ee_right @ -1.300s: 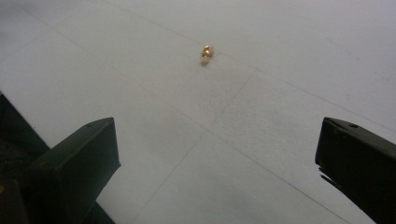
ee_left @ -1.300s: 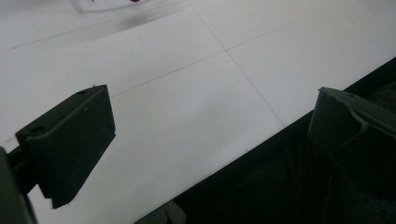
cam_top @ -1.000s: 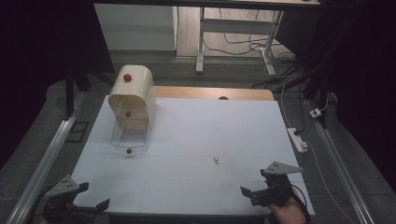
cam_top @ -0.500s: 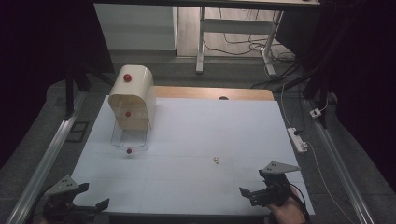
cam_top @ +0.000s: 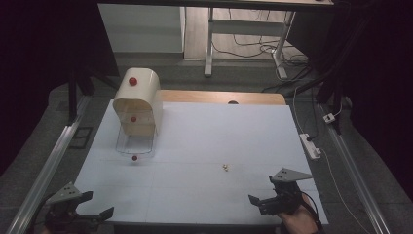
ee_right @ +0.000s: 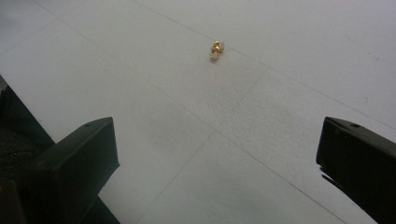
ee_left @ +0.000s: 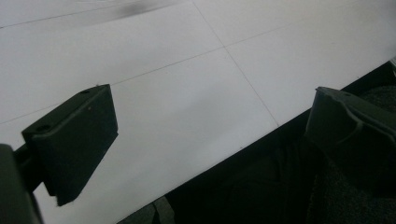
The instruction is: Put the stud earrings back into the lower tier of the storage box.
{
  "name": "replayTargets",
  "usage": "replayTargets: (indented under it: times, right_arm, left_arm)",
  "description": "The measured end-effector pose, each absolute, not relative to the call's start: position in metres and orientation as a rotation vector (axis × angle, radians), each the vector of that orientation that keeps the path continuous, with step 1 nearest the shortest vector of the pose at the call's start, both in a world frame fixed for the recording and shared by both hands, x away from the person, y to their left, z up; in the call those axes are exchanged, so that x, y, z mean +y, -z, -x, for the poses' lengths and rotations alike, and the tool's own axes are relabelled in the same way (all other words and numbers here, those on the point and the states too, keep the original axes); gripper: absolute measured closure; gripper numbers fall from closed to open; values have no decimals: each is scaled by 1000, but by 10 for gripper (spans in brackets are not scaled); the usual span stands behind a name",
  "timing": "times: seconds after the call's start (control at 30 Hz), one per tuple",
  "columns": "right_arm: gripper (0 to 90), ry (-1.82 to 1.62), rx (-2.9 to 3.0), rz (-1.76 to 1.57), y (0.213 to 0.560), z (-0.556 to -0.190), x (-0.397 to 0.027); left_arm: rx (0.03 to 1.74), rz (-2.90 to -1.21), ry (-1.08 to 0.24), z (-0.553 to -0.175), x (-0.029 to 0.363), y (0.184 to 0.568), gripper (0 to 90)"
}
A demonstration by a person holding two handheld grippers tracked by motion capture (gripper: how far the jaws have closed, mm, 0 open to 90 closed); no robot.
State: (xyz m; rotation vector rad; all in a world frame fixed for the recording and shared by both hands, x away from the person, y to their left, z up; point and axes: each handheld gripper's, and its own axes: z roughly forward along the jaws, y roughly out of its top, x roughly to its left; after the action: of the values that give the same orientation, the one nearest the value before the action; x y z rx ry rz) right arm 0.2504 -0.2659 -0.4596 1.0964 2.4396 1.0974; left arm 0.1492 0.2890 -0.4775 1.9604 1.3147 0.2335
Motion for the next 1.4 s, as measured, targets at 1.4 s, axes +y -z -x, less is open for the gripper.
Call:
replayTargets:
  times: [1.4]
  right_arm:
    - [0,-1096,2581,-1038,468,-267,-222]
  left_arm:
    - [1317,-1956,-224,-150,290,478,22]
